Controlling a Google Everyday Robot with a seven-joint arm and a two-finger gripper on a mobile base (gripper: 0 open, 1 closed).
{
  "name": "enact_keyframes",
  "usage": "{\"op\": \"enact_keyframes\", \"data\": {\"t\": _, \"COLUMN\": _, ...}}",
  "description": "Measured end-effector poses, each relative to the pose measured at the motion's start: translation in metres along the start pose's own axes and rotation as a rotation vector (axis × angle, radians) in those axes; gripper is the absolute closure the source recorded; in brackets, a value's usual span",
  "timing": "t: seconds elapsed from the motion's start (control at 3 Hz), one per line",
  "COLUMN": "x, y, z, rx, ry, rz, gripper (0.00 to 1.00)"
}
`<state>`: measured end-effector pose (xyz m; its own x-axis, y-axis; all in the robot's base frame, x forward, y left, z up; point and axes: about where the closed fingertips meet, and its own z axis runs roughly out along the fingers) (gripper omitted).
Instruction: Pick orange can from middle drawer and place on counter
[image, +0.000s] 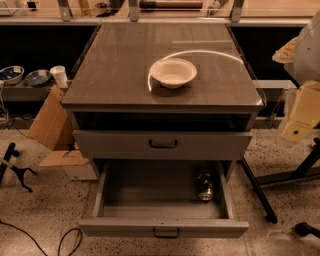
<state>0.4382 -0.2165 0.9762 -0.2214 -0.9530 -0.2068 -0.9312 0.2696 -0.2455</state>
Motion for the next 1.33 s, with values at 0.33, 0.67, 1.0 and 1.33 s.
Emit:
{"op": "enact_keyframes", "data": {"t": 0.33, "x": -0.003, "y": 0.0, "z": 0.0, "rx": 0.001, "ry": -0.003, "rz": -0.001, "gripper": 0.0}}
{"op": "enact_keyframes", "data": {"t": 0.67, "x": -0.011, "y": 0.003, "z": 0.009, "rx": -0.014, "ry": -0.021, "rz": 0.049, "gripper": 0.0}}
{"op": "enact_keyframes", "data": {"t": 1.0, "x": -0.021, "y": 0.015, "z": 0.032, "rx": -0.068, "ry": -0.066, "rz": 0.167, "gripper": 0.0}}
{"op": "enact_keyframes", "data": {"t": 1.33, "x": -0.035, "y": 0.038, "z": 0.057, "rx": -0.126, "ry": -0.12, "rz": 0.32, "gripper": 0.0}}
